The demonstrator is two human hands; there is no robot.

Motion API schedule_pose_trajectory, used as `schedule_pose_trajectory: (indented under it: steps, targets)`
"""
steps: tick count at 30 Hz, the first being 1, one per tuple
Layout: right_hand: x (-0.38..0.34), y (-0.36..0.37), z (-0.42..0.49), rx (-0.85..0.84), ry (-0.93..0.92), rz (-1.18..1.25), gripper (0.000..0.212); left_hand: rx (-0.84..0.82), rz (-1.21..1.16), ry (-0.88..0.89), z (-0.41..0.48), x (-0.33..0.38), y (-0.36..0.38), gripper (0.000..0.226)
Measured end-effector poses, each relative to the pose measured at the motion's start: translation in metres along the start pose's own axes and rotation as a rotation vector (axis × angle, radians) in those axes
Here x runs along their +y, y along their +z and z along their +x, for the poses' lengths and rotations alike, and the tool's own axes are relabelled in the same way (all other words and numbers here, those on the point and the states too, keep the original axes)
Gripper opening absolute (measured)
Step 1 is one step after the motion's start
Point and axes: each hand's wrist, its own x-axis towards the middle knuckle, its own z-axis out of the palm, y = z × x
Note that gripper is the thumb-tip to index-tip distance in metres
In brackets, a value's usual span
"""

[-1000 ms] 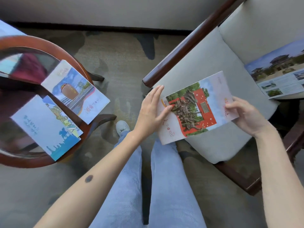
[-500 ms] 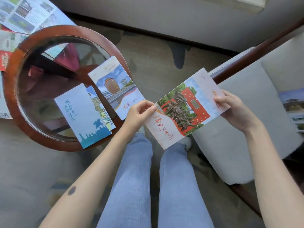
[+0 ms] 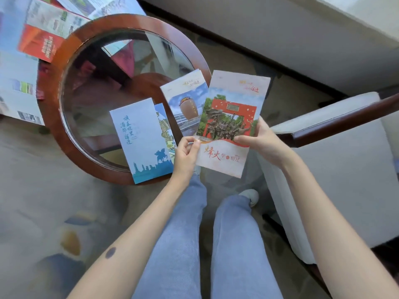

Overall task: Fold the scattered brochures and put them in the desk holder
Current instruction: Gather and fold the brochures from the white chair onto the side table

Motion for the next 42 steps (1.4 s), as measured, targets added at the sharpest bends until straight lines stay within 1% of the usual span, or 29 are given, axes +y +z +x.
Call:
schedule_pose_trajectory:
  steps: [2, 4, 5, 7, 9, 10, 12, 14, 15, 17, 19, 21, 24, 26, 30, 34, 39, 42]
  targets:
    - [-0.001, 0.003, 0.008, 0.019, -0.007, -0.086, 0.062, -0.049, 0.034, -0.048, 0.003, -0.005, -0.005, 0.012]
    - [-0.005, -0.001, 0.015, -0.041, -0.008, -0.173, 0.064, -0.099, 0.060, -0.123, 0.008, -0.008, -0.011, 0.007]
    - [-0.009, -0.003, 0.019, -0.098, 0.002, -0.237, 0.063, -0.112, 0.061, -0.158, 0.012, -0.008, -0.014, 0.004]
    - [-0.016, -0.006, 0.026, -0.225, 0.046, -0.376, 0.055, -0.103, 0.043, -0.198, 0.022, -0.006, -0.018, 0.011]
    - [-0.020, -0.006, 0.034, -0.264, 0.061, -0.457, 0.044, -0.078, 0.040, -0.210, 0.032, 0.000, -0.022, 0.019]
    - [-0.022, -0.004, 0.040, -0.231, 0.050, -0.470, 0.039, -0.065, 0.049, -0.205, 0.038, 0.003, -0.023, 0.021]
    - [-0.024, 0.000, 0.052, -0.079, 0.021, -0.512, 0.029, -0.018, 0.061, -0.176, 0.049, 0.009, -0.026, 0.020]
    - [-0.022, 0.005, 0.067, 0.101, 0.003, -0.620, 0.029, 0.050, 0.042, -0.163, 0.063, 0.016, -0.028, 0.014]
    - [-0.020, 0.010, 0.074, 0.163, -0.006, -0.681, 0.032, 0.072, 0.029, -0.173, 0.071, 0.020, -0.028, 0.011]
    - [-0.016, 0.020, 0.088, 0.233, -0.042, -0.755, 0.035, 0.087, 0.046, -0.197, 0.086, 0.027, -0.029, 0.008]
    - [-0.014, 0.029, 0.100, 0.278, -0.071, -0.786, 0.035, 0.117, 0.119, -0.195, 0.099, 0.031, -0.031, 0.009]
    - [-0.011, 0.037, 0.110, 0.292, -0.061, -0.863, 0.031, 0.176, 0.210, -0.168, 0.107, 0.032, -0.033, 0.006]
    - [-0.002, 0.047, 0.121, 0.259, 0.007, -0.979, 0.030, 0.236, 0.327, -0.124, 0.113, 0.030, -0.036, 0.005]
    - [0.004, 0.051, 0.124, 0.262, 0.035, -0.990, 0.030, 0.264, 0.351, -0.114, 0.116, 0.028, -0.037, 0.005]
    - [0.010, 0.058, 0.125, 0.339, 0.017, -1.011, 0.032, 0.279, 0.425, -0.069, 0.118, 0.026, -0.034, 0.004]
    - [0.012, 0.058, 0.123, 0.369, 0.026, -1.187, 0.034, 0.328, 0.460, -0.054, 0.117, 0.026, -0.027, 0.005]
    - [0.009, 0.046, 0.125, 0.251, 0.073, -1.233, 0.039, 0.381, 0.486, -0.013, 0.112, 0.027, -0.019, 0.010]
    - [0.005, 0.040, 0.119, 0.197, 0.110, -1.144, 0.040, 0.404, 0.421, 0.018, 0.106, 0.031, -0.013, 0.012]
